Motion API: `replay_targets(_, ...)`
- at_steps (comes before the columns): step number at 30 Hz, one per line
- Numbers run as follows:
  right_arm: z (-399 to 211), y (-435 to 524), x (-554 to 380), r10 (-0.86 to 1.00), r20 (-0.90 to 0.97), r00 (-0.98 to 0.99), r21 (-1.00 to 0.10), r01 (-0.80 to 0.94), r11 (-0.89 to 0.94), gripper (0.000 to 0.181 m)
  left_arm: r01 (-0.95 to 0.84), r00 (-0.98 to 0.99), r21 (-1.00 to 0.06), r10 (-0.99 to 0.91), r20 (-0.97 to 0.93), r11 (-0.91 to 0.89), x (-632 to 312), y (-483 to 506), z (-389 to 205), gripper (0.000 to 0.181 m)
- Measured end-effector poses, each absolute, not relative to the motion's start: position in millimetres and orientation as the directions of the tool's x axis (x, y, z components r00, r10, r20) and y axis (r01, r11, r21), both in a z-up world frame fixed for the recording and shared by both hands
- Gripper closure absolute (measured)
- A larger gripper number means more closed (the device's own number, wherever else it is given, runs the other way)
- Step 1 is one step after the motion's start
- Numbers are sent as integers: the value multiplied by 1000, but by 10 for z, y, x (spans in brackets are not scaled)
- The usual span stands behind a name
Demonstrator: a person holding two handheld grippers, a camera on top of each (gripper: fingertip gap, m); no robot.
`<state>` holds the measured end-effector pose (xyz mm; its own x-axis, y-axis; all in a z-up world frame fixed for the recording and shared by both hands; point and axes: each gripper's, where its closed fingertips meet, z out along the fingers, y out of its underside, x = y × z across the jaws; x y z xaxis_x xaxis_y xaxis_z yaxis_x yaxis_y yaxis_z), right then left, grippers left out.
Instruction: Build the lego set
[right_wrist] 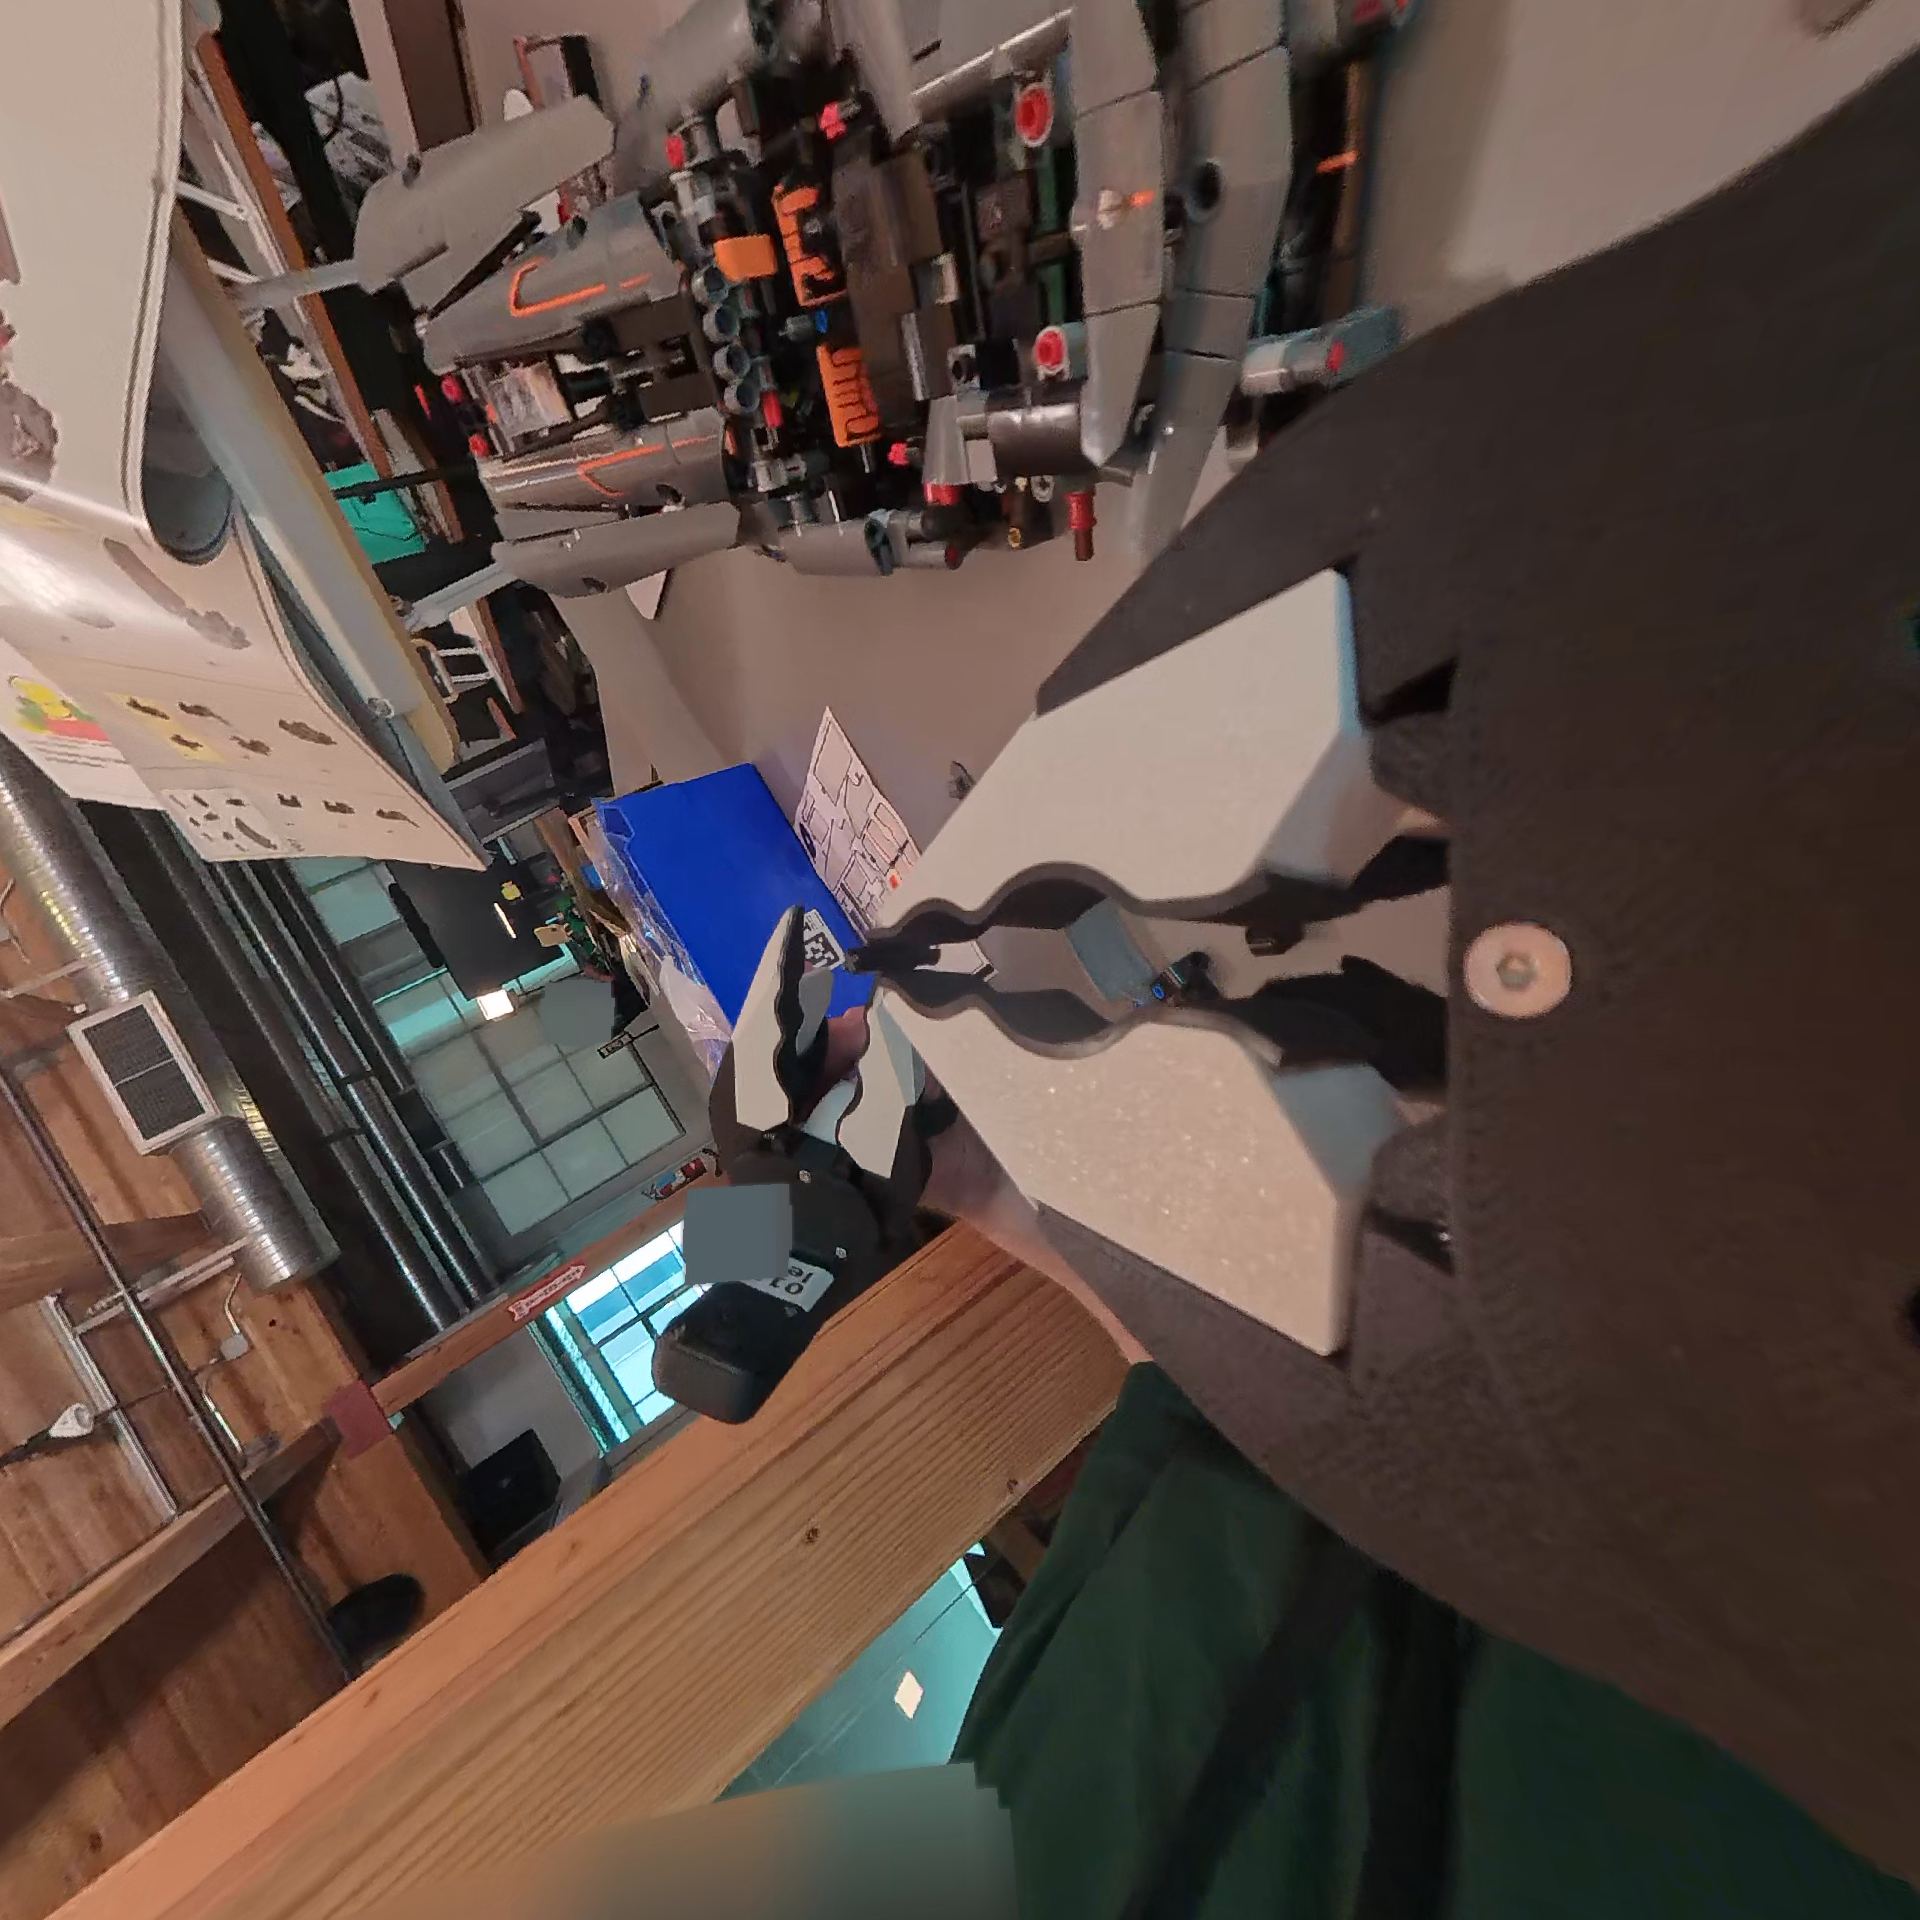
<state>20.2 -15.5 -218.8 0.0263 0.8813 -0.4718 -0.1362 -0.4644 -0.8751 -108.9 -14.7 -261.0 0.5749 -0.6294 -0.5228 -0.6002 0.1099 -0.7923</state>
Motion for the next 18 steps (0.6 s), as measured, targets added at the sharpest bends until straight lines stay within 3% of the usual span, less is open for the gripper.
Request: replay_targets(18, -2204, -147, 182, 893, -449, -18, -880, -165, -446, 179, -609, 601, -790, -610, -516, 68, -1153, -54, -2742, 147)
